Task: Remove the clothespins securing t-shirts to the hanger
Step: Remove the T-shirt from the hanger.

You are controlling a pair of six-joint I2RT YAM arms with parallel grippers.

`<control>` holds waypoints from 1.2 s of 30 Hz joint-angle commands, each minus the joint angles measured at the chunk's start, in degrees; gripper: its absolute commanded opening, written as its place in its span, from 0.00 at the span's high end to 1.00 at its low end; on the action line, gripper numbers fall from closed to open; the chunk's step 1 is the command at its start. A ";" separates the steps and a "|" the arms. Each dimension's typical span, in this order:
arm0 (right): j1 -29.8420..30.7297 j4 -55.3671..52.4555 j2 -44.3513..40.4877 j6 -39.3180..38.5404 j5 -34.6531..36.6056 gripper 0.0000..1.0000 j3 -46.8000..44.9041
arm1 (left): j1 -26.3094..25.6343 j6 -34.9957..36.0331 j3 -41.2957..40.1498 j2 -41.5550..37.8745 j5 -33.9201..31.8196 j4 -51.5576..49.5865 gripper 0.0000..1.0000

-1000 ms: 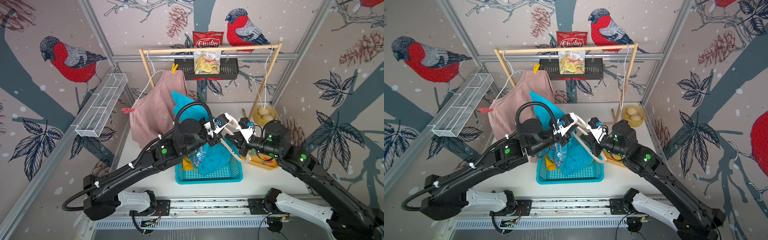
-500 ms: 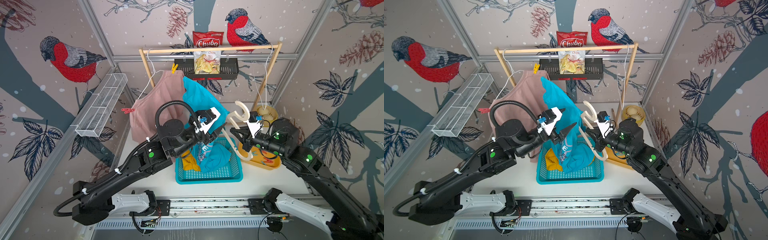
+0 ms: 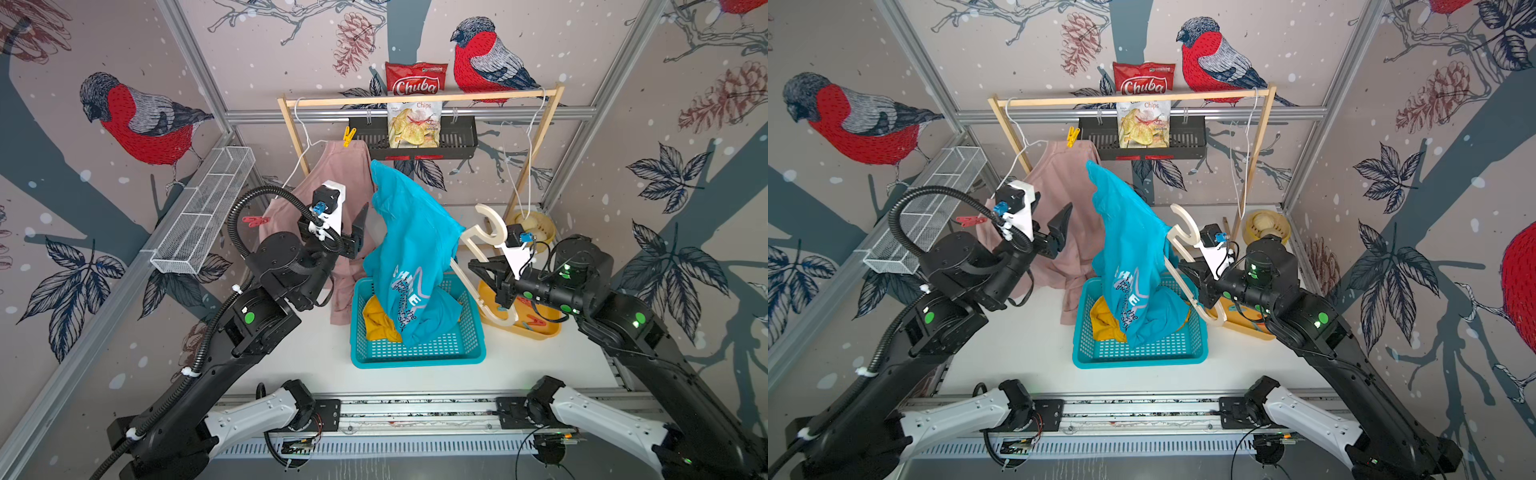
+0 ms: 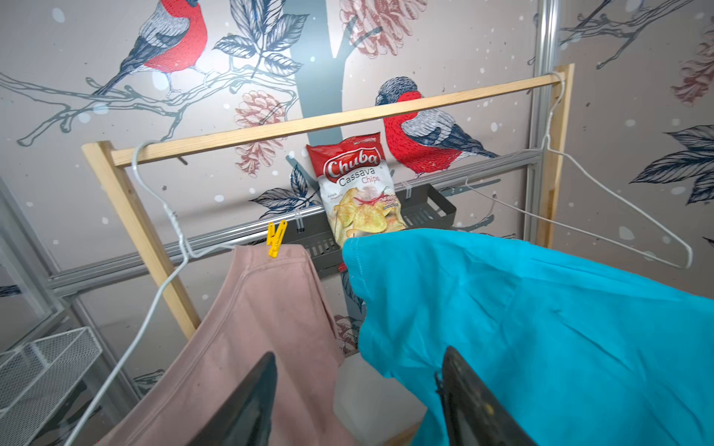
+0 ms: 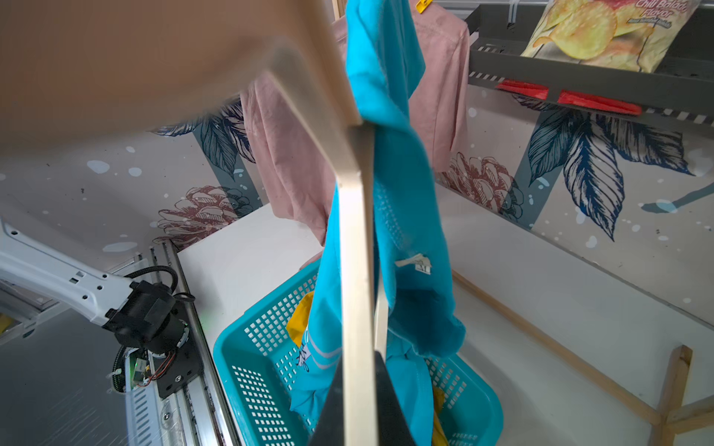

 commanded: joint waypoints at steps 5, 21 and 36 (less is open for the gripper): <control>-0.06 0.45 0.61 -1.72 -6.73 1.00 0.96 | 6.88 -4.76 -0.30 1.55 16.55 -3.54 0.33; -0.06 -8.69 1.99 -6.47 -11.34 1.00 3.27 | 26.23 2.90 -1.08 0.23 51.86 -9.17 0.29; -0.09 -10.58 2.28 -6.48 -15.85 1.00 2.45 | 29.65 11.53 -2.50 4.96 58.96 -15.08 0.27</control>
